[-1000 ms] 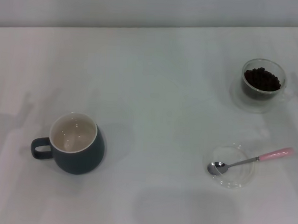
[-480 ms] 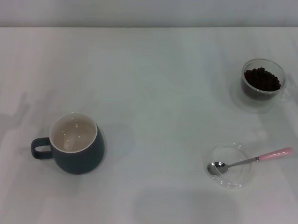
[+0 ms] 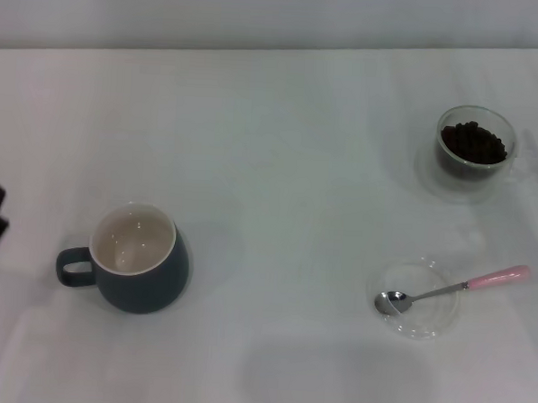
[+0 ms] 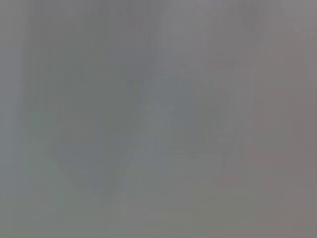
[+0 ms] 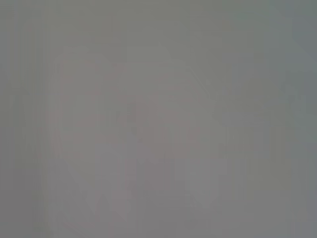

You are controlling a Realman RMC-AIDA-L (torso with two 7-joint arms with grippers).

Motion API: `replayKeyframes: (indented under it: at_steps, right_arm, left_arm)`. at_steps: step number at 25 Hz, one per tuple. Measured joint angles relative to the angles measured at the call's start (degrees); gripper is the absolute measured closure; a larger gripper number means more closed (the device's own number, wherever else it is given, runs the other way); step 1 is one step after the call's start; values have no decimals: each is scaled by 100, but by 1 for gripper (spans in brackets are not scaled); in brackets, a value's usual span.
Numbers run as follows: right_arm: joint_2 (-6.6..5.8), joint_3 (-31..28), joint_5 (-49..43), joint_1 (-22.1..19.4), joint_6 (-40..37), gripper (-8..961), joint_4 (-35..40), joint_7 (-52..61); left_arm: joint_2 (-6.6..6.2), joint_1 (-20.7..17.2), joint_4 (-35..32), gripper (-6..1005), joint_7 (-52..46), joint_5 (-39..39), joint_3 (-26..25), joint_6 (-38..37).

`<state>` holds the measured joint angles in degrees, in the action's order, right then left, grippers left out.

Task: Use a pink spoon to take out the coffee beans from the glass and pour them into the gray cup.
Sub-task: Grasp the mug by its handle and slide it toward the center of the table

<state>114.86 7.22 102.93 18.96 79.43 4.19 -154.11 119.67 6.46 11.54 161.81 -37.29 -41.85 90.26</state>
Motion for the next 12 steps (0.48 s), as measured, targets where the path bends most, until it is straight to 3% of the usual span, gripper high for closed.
replayKeyframes:
  at_steps: [6, 12]
  right_arm:
    - [-9, -35, 44, 21, 24, 83, 251, 39]
    - [-8, -53, 51, 95, 34, 83, 333, 52]
  left_arm:
    - [4, -623, 33, 108, 4, 564, 20, 170]
    - [13, -841, 10, 107, -28, 615, 142, -264]
